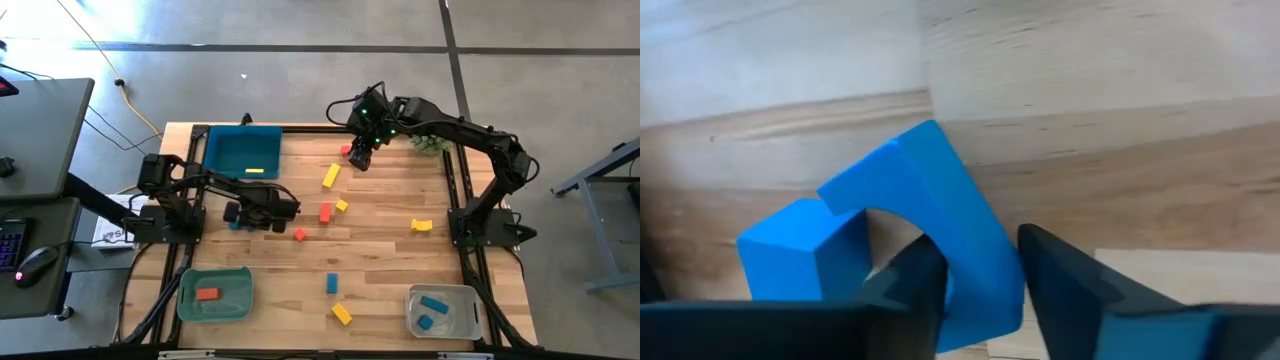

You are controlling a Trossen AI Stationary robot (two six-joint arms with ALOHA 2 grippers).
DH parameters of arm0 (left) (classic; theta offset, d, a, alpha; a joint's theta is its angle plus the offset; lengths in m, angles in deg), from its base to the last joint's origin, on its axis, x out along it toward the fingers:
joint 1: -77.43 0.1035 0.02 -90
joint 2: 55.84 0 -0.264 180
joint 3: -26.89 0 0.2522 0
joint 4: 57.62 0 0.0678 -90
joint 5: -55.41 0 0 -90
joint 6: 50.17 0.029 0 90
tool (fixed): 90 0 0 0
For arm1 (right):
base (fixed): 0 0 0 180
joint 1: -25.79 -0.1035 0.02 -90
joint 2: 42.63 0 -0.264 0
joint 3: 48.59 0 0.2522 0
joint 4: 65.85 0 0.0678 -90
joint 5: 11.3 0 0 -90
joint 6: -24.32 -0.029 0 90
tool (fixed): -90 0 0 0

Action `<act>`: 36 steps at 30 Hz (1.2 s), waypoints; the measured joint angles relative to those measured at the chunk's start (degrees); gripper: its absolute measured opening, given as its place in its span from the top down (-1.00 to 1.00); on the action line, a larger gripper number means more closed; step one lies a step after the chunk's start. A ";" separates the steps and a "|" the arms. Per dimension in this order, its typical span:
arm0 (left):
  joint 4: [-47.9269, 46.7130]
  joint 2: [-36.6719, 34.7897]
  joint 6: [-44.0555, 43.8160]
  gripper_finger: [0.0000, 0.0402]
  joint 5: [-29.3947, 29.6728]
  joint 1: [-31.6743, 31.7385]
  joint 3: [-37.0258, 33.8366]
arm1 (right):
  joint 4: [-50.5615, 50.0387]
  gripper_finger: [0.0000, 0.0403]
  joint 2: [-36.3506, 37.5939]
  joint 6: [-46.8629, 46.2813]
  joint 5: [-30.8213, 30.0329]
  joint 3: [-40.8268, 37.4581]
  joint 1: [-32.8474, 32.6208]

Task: Sort & place blocks by color
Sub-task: Put the top right blue block into the white bin

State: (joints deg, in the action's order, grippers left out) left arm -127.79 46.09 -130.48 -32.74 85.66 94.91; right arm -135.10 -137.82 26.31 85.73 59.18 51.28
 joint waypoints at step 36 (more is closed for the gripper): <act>2.72 -11.03 55.69 0.91 -3.08 2.45 10.62 | -3.71 0.14 0.00 -12.24 0.58 -0.02 -4.98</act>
State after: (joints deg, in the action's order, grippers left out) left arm -125.07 35.06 -74.79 -35.82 88.11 105.53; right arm -138.81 -137.82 14.07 86.31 59.17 46.30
